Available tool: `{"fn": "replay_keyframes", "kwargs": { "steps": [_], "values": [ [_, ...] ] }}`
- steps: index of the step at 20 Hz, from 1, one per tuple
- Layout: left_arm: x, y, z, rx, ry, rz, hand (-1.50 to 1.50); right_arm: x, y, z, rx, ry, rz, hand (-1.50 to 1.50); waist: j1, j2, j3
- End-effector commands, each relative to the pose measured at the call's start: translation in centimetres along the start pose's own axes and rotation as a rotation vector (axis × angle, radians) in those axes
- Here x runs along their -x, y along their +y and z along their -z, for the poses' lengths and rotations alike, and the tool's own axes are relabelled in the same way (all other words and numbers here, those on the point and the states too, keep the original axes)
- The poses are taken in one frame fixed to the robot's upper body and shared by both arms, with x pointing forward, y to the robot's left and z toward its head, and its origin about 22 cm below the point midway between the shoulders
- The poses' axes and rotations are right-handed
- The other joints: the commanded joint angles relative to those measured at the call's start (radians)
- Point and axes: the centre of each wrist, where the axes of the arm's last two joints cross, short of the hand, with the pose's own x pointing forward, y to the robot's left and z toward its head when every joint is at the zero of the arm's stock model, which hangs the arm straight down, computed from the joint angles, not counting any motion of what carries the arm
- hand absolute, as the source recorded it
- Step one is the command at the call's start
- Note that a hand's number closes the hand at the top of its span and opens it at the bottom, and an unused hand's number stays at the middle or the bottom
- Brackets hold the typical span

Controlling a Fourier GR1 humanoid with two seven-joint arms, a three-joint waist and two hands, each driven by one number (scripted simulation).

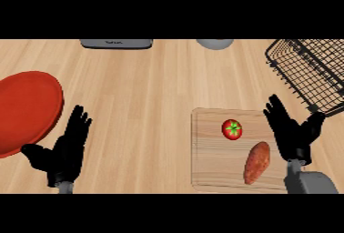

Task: Pick the sweet potato from the cutting board and place it in the tiered basket

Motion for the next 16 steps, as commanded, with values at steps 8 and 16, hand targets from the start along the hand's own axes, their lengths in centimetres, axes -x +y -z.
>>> {"fn": "replay_keyframes", "kwargs": {
  "steps": [8,16],
  "values": [
    [3.7,4.6,-1.7,-0.123,0.121,0.2,0.0,-1.5,-14.6,-5.7,1.075,-0.138,-0.231,-1.5,-0.178,-0.044,0.011],
    [6.4,3.1,-2.5,-0.037,0.14,0.23,0.0,-1.3,-5.2,-12.7,1.266,-0.384,0.008,-1.5,-0.077,-0.044,0.015]
  ]
}}
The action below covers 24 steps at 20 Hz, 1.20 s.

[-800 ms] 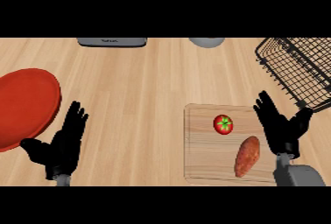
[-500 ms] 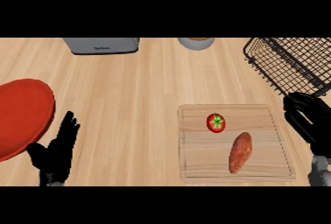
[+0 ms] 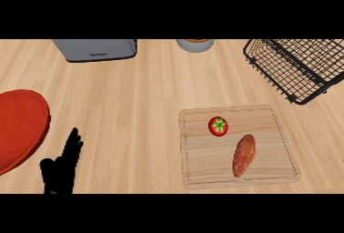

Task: Pick the sweet potato from the cutting board and place it in the tiered basket

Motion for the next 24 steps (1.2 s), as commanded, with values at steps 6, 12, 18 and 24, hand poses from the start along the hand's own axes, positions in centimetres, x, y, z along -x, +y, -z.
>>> {"fn": "replay_keyframes", "kwargs": {
  "steps": [6,12,18,24],
  "values": [
    [-0.8,-0.5,1.1,0.062,-0.041,0.047,0.0,-0.3,-5.9,-9.6,-0.185,0.21,-0.212,-1.5,0.084,0.024,-0.003],
    [-1.7,-2.7,1.3,0.111,-0.079,0.048,0.0,-0.2,-9.1,-11.1,-0.351,0.299,-0.539,-1.5,0.127,0.046,-0.007],
    [-2.4,-4.3,1.3,0.136,-0.082,0.05,0.0,-3.1,-9.6,-10.5,-0.3,0.335,-0.739,-1.5,0.157,0.051,-0.006],
    [-2.5,-4.6,1.6,0.133,-0.09,0.045,0.0,-6.0,-6.7,-11.4,-0.247,0.371,-0.847,-1.5,0.169,0.043,-0.003]
  ]
}}
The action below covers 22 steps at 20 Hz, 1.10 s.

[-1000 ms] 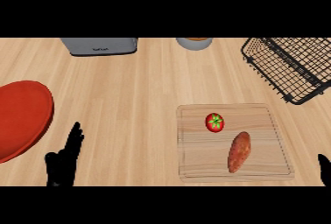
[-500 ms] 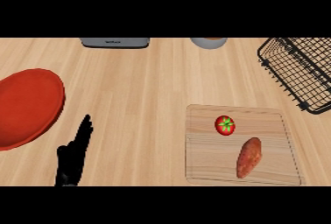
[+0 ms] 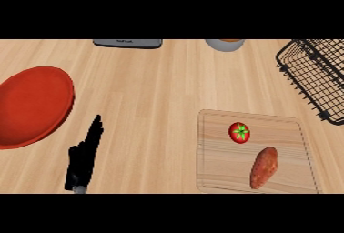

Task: Pick the sweet potato from the cutting board and place it in the tiered basket

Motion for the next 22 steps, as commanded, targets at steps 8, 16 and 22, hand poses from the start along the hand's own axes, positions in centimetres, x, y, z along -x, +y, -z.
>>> {"fn": "replay_keyframes", "kwargs": {
  "steps": [8,16,22],
  "values": [
    [-0.2,0.6,0.7,0.02,0.027,0.025,0.0,-6.2,4.5,-1.7,0.002,0.152,-0.287,-1.5,-0.001,-0.012,0.005],
    [0.3,-0.2,-0.2,0.0,0.014,0.013,0.0,-10.1,7.1,-1.4,-0.084,0.15,-0.35,-1.5,-0.022,-0.021,0.007],
    [0.9,0.4,-0.1,-0.03,0.03,0.004,0.0,-12.3,8.9,0.1,-0.123,0.155,-0.371,-1.5,-0.033,-0.023,0.008]
  ]
}}
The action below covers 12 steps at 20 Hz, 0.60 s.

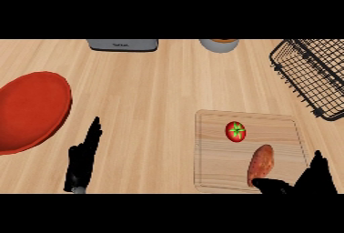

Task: Pick the sweet potato from the cutting board and place it in the tiered basket

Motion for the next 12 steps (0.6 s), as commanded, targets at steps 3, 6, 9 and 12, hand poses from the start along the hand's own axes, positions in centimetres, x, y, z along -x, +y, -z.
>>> {"fn": "replay_keyframes", "kwargs": {
  "steps": [3,6,9,12],
  "values": [
    [0.7,0.6,0.0,-0.028,0.02,0.003,0.0,-2.6,1.1,1.5,-0.087,0.227,-0.13,-1.5,-0.005,0.0,0.0],
    [0.5,1.2,-1.1,0.006,0.006,0.01,0.0,-1.7,2.3,2.2,-0.131,0.279,-0.14,-1.5,0.0,-0.005,0.001],
    [-0.4,1.6,-0.5,-0.032,0.002,-0.004,0.0,-2.0,2.1,3.1,-0.153,0.301,-0.157,-1.5,-0.01,-0.006,0.001],
    [0.5,-0.1,-1.0,-0.012,0.021,-0.01,0.0,-3.0,2.0,3.7,-0.182,0.301,-0.158,-1.5,-0.014,-0.005,0.001]
  ]
}}
